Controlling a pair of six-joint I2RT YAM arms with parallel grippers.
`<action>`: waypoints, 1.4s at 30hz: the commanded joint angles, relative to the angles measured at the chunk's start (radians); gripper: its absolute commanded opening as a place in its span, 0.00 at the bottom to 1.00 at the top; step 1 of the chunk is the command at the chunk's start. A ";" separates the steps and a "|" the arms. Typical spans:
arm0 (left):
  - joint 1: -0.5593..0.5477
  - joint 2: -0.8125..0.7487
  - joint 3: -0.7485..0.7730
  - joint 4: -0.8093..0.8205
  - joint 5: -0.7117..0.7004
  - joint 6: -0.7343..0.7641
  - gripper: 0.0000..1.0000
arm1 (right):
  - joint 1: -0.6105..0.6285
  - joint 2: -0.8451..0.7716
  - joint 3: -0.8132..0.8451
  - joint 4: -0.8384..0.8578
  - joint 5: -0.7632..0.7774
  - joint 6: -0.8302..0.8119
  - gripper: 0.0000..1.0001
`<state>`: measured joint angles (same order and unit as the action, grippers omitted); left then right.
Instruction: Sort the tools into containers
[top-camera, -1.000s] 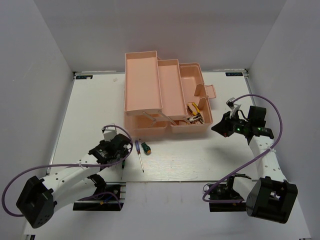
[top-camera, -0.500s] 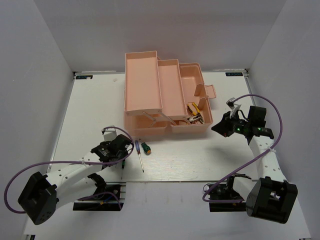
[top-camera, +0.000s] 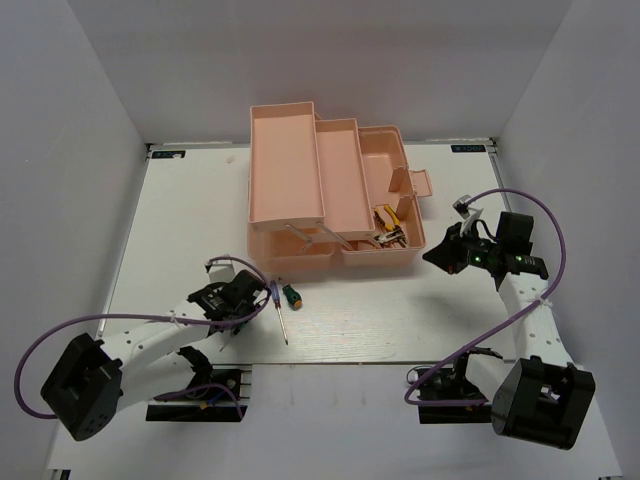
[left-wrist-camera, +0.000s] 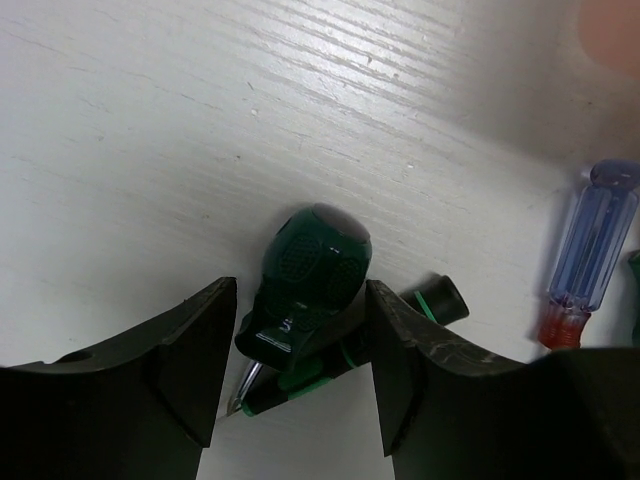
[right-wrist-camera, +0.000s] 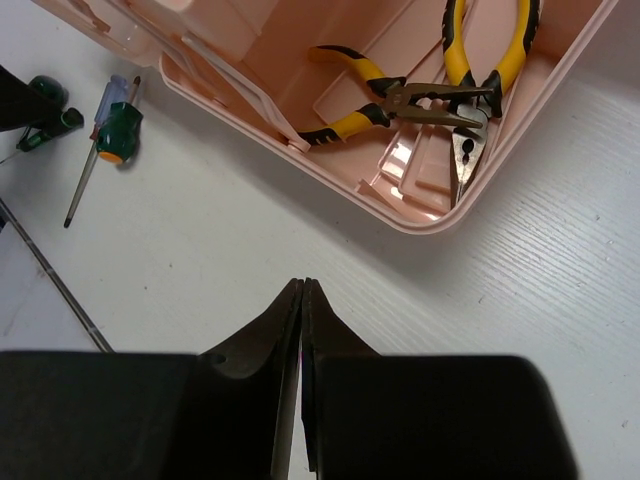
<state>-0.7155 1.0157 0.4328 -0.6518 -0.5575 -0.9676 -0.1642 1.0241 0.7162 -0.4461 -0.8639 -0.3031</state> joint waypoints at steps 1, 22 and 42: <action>0.005 0.015 -0.002 0.023 0.031 -0.034 0.63 | -0.005 -0.021 0.035 0.001 -0.026 -0.001 0.08; -0.016 -0.268 0.124 -0.045 0.025 0.065 0.00 | -0.006 -0.019 0.034 -0.013 -0.050 -0.019 0.63; -0.016 0.064 0.467 0.647 0.837 0.719 0.00 | -0.003 0.033 0.069 -0.071 -0.073 -0.039 0.07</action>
<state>-0.7288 0.9752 0.8200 -0.1326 0.1337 -0.3340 -0.1642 1.0584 0.7391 -0.4969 -0.9089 -0.3248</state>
